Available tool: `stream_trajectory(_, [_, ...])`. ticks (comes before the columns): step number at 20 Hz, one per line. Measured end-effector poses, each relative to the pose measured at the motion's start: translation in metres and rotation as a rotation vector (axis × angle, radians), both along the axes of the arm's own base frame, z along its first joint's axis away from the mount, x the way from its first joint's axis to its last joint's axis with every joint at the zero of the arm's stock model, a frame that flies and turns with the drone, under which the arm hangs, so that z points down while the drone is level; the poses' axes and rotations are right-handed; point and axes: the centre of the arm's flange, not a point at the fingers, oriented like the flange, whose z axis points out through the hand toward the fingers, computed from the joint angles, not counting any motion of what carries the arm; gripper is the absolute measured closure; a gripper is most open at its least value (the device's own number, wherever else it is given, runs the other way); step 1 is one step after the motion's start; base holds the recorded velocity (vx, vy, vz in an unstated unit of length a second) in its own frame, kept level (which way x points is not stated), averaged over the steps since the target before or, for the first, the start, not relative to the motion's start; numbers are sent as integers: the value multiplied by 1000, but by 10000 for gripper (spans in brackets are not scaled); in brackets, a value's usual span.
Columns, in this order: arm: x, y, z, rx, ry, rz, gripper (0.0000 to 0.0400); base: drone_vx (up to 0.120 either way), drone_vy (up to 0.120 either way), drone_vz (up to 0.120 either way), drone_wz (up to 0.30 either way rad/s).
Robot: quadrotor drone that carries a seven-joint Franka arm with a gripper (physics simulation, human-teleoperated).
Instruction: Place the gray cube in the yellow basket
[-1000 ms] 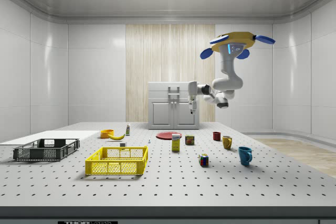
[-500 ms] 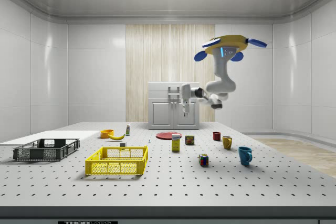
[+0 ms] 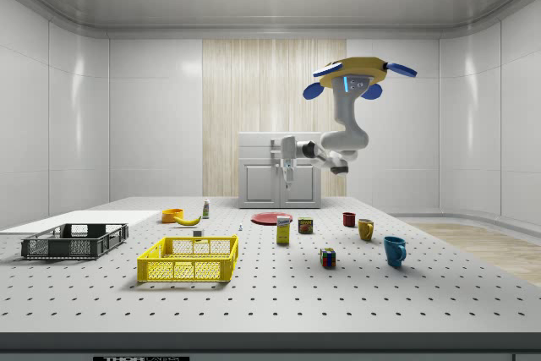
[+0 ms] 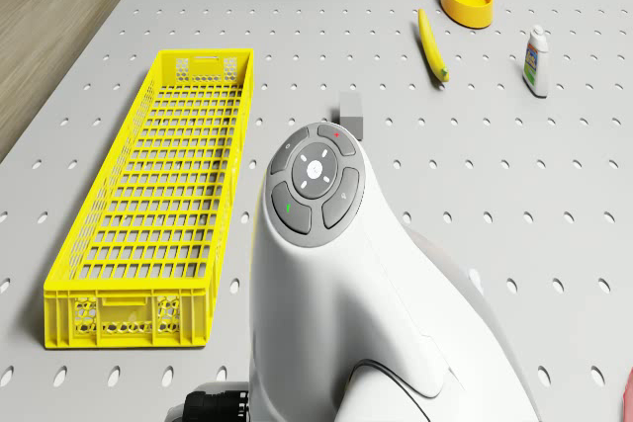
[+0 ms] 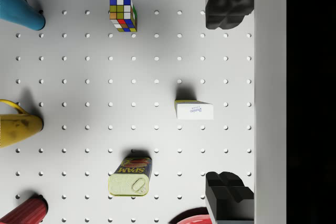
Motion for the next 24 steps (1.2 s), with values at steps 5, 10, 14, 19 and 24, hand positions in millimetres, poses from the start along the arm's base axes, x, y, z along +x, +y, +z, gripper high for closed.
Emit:
stream_trajectory(5, [0, 0, 0, 0, 0, 0, 0, 120, -8, 0, 0])
stream_trajectory(10, [0, 0, 0, 0, 0, 0, 0, 120, -48, 0, 0])
stream_trajectory(14, [0, 0, 0, 0, 0, 0, 0, 120, -50, 0, 0])
stream_trajectory(19, [0, 0, 0, 0, 0, 0, 0, 120, -40, -72, 0])
stream_trajectory(24, [0, 0, 0, 0, 0, 0, 0, 120, 0, -120, 0])
